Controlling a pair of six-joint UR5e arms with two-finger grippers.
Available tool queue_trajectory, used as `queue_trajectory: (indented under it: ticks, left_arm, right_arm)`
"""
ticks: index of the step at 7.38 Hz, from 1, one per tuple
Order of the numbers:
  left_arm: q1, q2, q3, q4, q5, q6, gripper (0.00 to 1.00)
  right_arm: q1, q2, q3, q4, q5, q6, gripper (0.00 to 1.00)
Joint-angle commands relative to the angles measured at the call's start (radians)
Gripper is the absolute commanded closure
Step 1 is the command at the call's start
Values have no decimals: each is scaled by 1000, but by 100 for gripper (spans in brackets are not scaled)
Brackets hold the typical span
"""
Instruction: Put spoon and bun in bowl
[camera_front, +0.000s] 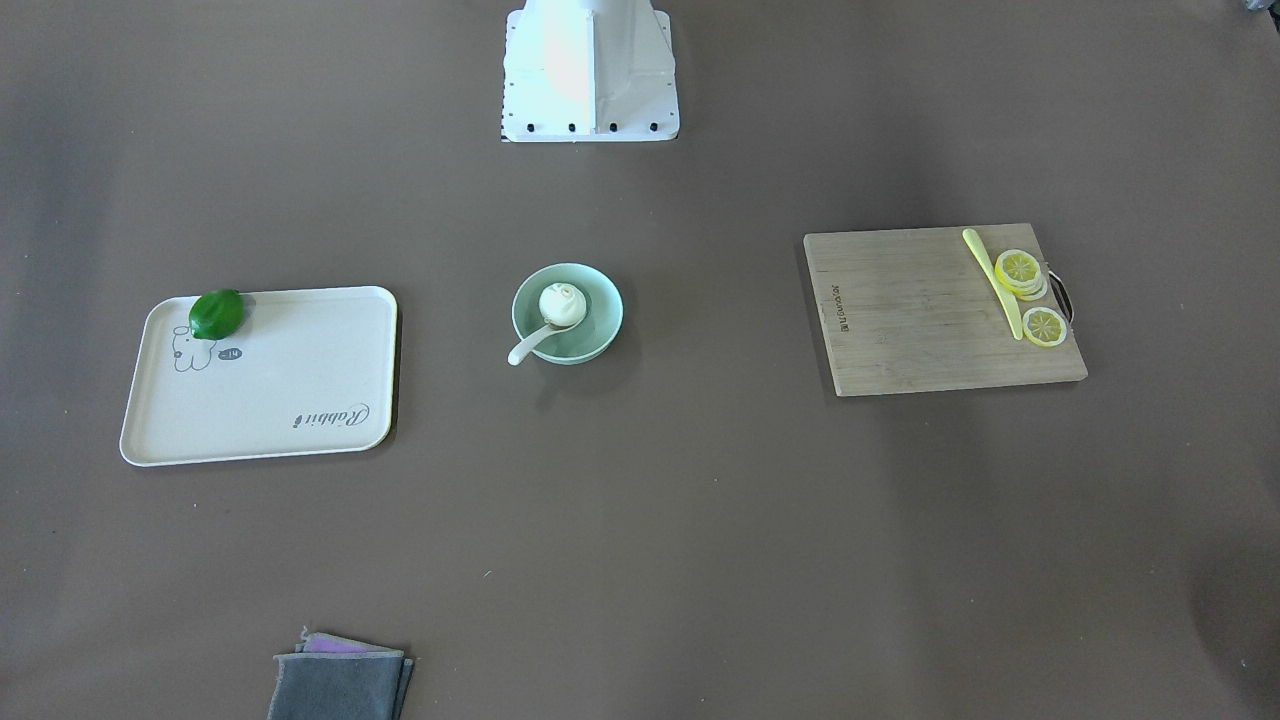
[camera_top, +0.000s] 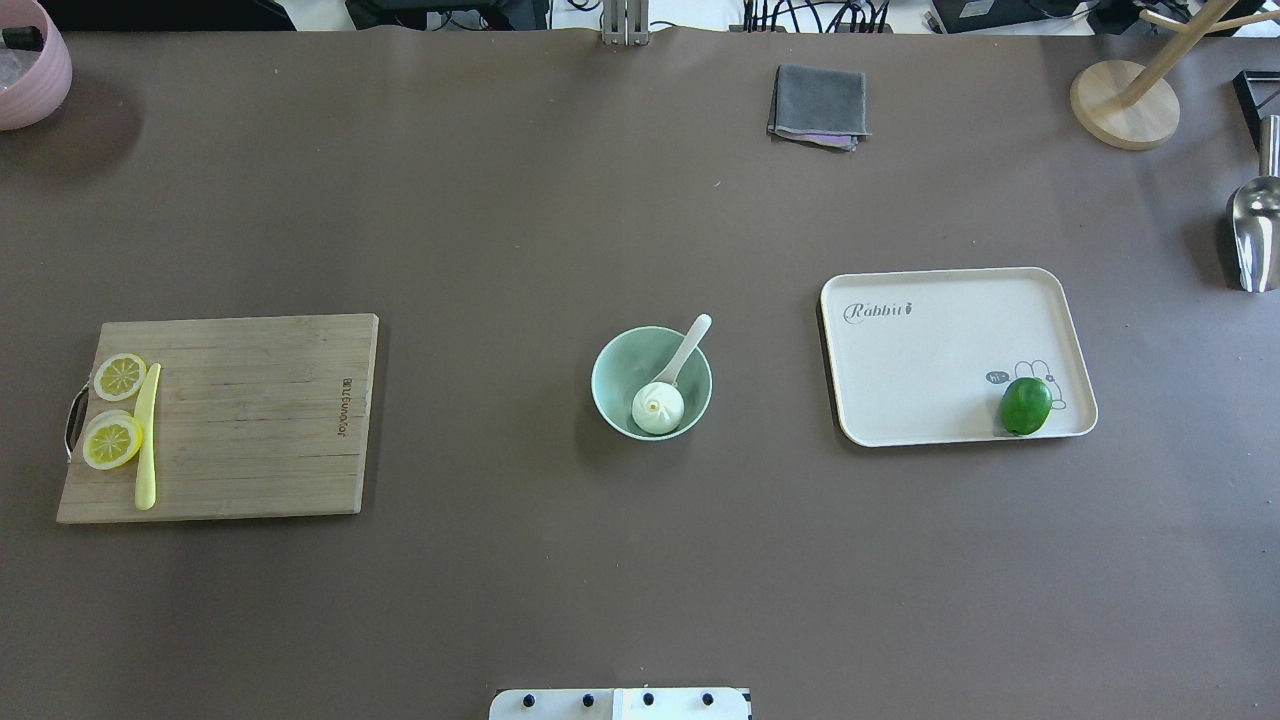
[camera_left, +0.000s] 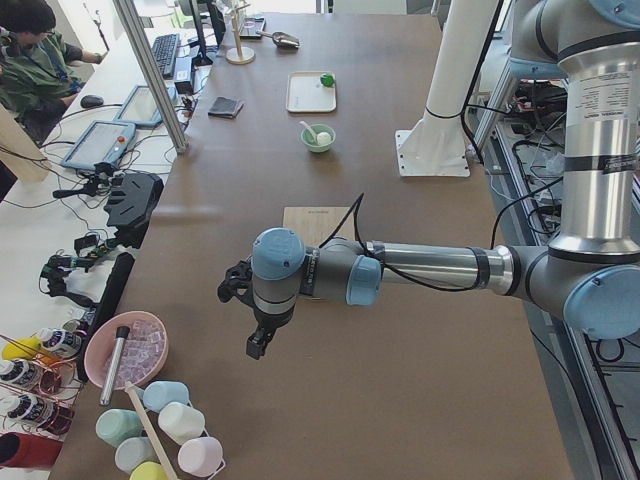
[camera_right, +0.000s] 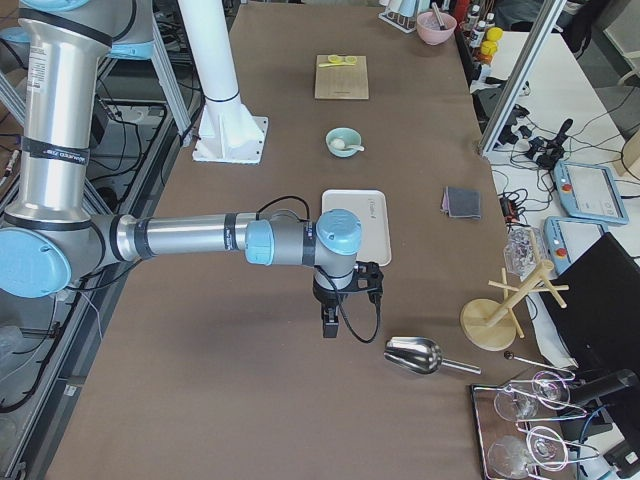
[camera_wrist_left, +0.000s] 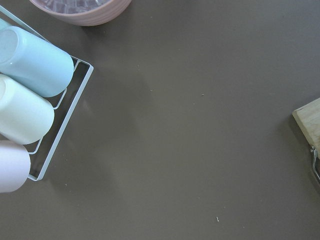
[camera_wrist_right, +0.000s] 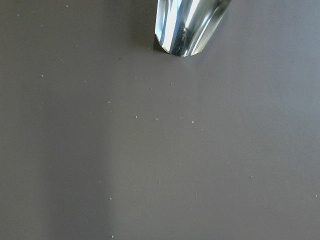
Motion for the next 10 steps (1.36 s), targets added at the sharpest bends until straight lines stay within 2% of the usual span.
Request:
queue_trajectory:
  ticks: [1, 3, 10]
  left_arm:
    - [2, 0, 1, -1, 0, 0, 1]
    - [2, 0, 1, -1, 0, 0, 1]
    - [2, 2, 1, -1, 0, 0, 1]
  right_arm:
    - [0, 0, 0, 0, 2, 0, 0]
    - [-2, 0, 0, 0, 26, 0, 0]
    - [-2, 0, -2, 0, 28, 0, 0]
